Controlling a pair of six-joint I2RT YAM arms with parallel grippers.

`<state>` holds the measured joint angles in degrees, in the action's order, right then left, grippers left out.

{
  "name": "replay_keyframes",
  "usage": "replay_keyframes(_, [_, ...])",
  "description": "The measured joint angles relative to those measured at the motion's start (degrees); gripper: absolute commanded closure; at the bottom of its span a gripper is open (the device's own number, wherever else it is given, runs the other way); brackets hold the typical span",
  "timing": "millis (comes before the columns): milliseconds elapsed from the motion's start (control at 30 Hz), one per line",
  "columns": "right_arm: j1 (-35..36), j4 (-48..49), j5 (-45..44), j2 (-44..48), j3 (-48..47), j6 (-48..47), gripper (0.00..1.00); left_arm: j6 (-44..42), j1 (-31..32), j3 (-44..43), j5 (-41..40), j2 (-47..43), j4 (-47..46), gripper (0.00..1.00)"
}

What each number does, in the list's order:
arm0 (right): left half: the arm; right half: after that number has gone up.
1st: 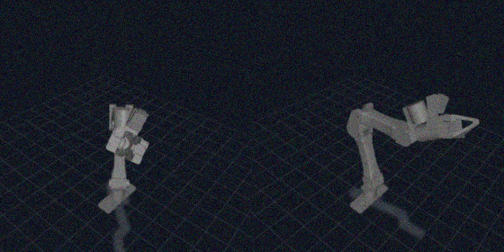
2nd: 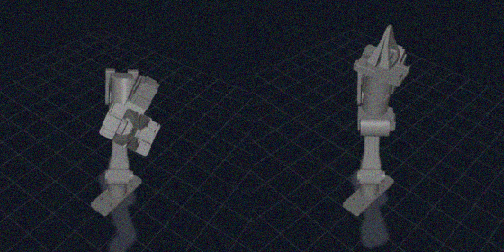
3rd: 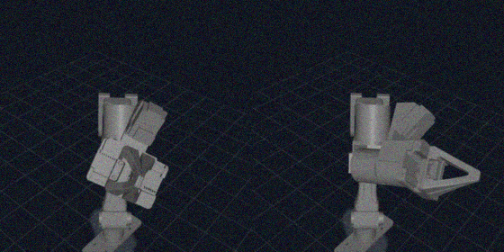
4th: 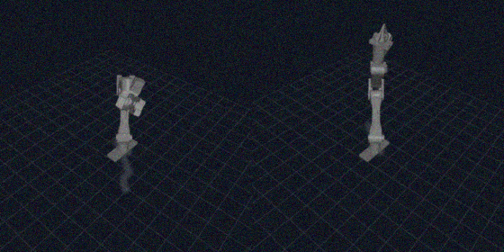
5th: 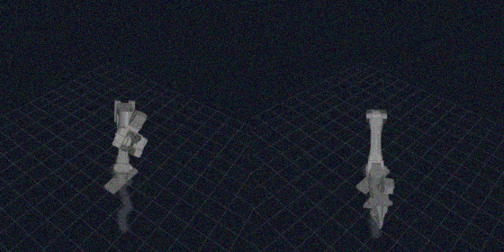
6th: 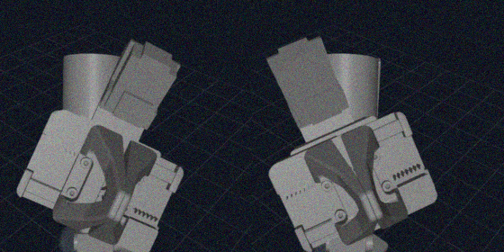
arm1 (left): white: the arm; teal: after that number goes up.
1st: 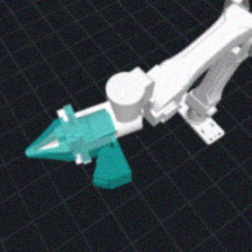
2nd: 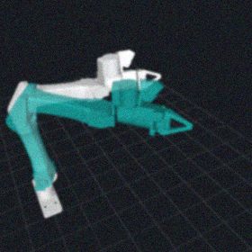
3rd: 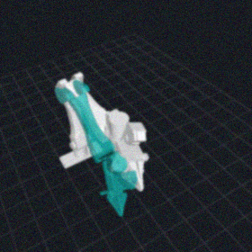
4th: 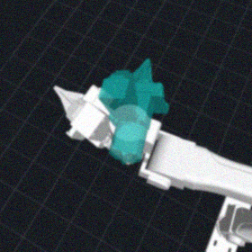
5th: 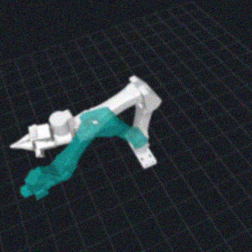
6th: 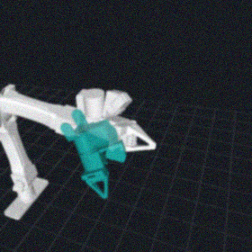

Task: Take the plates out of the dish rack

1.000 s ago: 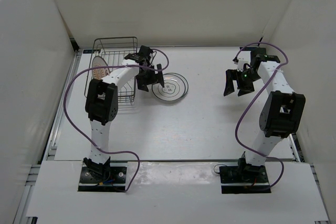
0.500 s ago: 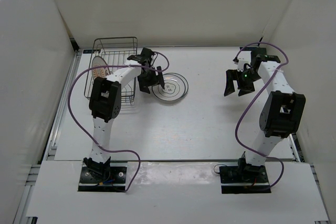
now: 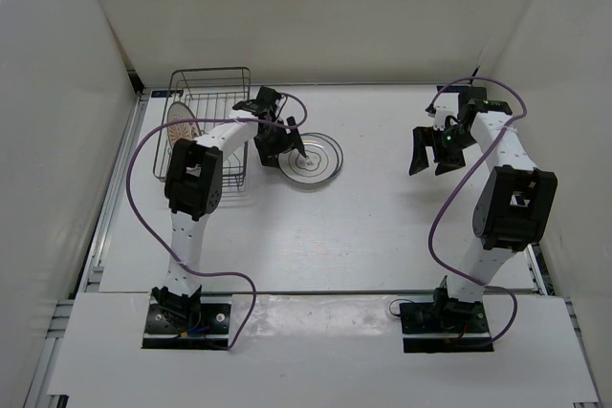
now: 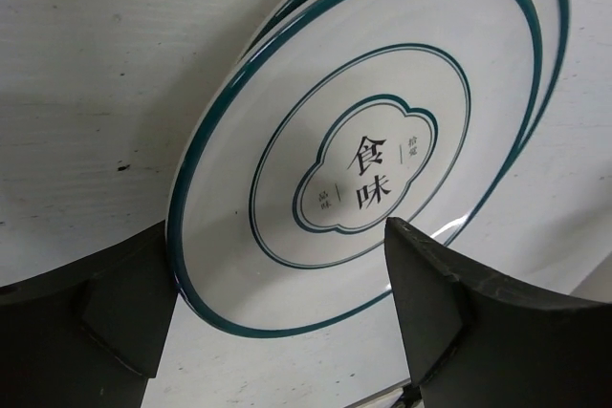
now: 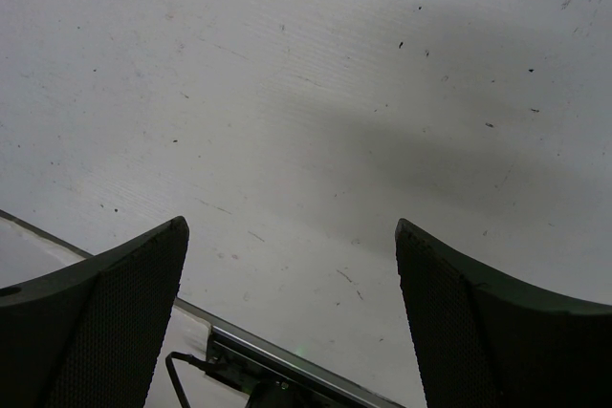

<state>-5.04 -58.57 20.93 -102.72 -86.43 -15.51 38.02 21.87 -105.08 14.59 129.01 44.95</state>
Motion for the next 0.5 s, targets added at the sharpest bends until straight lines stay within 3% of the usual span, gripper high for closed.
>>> replay_keyframes(500, [-0.15, 0.00, -0.04, 0.00, 0.09, -0.13, 0.10, 4.74, -0.04, -0.83, 2.75, 1.14, -1.84, 0.08])
